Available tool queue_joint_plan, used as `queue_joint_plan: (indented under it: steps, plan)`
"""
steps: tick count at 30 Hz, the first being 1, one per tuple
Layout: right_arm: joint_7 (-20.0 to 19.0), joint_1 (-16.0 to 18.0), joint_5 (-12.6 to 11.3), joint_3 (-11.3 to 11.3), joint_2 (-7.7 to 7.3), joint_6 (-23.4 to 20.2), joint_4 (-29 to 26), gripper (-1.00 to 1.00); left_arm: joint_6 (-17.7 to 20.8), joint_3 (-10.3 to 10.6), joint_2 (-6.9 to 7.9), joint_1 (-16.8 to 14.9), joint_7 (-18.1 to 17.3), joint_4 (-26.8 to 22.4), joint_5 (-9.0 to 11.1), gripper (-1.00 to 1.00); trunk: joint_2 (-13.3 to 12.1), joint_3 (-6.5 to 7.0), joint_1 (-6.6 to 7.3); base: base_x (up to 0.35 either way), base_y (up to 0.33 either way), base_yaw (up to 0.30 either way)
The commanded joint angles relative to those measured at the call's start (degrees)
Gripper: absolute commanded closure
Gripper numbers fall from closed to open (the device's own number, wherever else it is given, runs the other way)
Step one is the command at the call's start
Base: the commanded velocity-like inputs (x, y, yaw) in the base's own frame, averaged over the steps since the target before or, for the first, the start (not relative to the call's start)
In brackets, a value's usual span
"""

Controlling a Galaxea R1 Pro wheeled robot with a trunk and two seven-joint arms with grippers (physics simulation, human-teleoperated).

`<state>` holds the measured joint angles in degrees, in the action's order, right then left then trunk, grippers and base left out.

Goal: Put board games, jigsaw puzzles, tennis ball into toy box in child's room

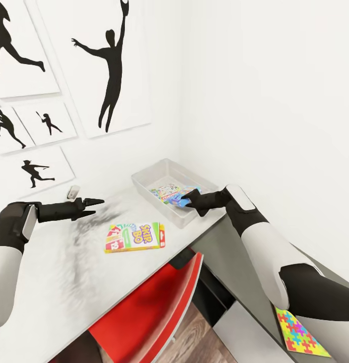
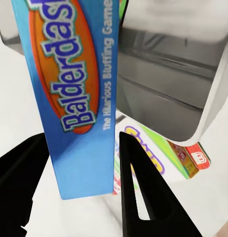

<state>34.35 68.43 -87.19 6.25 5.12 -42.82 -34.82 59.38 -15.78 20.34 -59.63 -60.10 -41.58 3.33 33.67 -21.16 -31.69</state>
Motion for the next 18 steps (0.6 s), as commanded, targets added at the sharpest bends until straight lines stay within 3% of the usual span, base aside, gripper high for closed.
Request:
queue_joint_plan:
  steps: [1,18]
  plan:
    - [0.63,0.04,-0.61,0.1,-0.02,0.11,-0.07,1.0,0.48,-0.04,-0.01,-0.05,0.03,0.01,0.27,-1.0,0.08,-0.08,-0.03,0.061,0.0,0.0]
    - [0.59,0.12,-0.61,0.08,-0.02,0.02,-0.07,1.0,0.48,0.01,-0.04,-0.03,0.02,0.01,0.27,-1.0,0.08,-0.08,-0.03,0.037,0.017,0.0]
